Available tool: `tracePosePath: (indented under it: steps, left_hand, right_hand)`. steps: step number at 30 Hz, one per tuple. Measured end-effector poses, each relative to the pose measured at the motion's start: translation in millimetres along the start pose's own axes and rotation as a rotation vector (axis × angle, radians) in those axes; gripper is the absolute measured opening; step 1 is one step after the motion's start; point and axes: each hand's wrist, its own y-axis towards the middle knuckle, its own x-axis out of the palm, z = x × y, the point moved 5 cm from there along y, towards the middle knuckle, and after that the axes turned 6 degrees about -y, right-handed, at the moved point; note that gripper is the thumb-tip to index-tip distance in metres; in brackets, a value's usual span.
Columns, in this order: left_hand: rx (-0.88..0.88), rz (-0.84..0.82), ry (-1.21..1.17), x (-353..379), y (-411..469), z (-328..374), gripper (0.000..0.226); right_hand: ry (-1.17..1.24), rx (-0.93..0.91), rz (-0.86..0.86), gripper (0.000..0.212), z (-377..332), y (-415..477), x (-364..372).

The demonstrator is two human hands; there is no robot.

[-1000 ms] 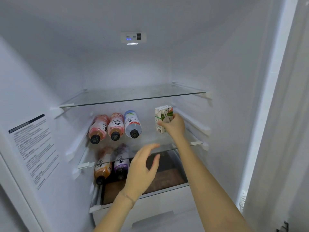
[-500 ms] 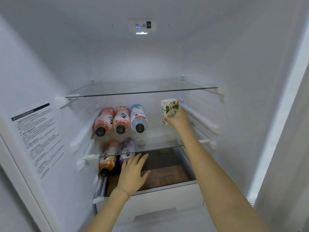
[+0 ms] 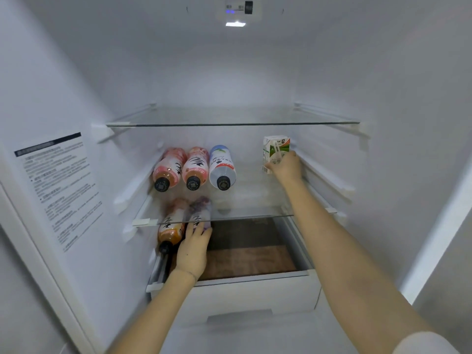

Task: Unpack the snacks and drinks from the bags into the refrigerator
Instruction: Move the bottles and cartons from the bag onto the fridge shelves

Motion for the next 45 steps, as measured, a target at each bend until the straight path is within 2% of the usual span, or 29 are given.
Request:
tracePosePath:
  steps: [9,16,19,23,25,27,30,40,45]
  left_hand:
    - [-0.056,-0.057,0.005,-2,0,-2,0.065]
    - [-0.094,-0.113,-0.002,-5,0,-7,0.068]
    - [-0.113,-0.122,0.009,-7,-2,-7,0.067]
    - [-0.018,0.037,0.096,-24,-13,2,0.059]
    - [0.047,0.113,0.005,-35,-25,15,0.061]
    - [0.01,0.014,-0.132,-41,-34,26,0.076]
    - [0.005,-0.081,-0.138,-49,-45,37,0.084]
    - [-0.016,-0.123,-0.107,-71,-61,46,0.09]
    - [-0.024,-0.112,-0.084,-70,-59,46,0.092]
  right_hand:
    - [-0.112,-0.014,0.011,0.073,-2,11,4]
    - [-0.166,-0.048,0.014,0.058,-6,18,6]
    - [-0.177,-0.047,0.015,0.058,-6,20,7]
    - [-0.178,-0.036,0.022,0.064,-4,19,10]
    - [-0.168,-0.025,0.023,0.066,-4,19,9]
    - [-0.172,-0.015,0.025,0.067,-3,18,8]
    - [-0.166,-0.01,0.02,0.067,-3,17,7]
    - [-0.114,0.034,0.007,0.075,-8,13,3]
    - [-0.159,0.022,0.015,0.072,-11,11,-1]
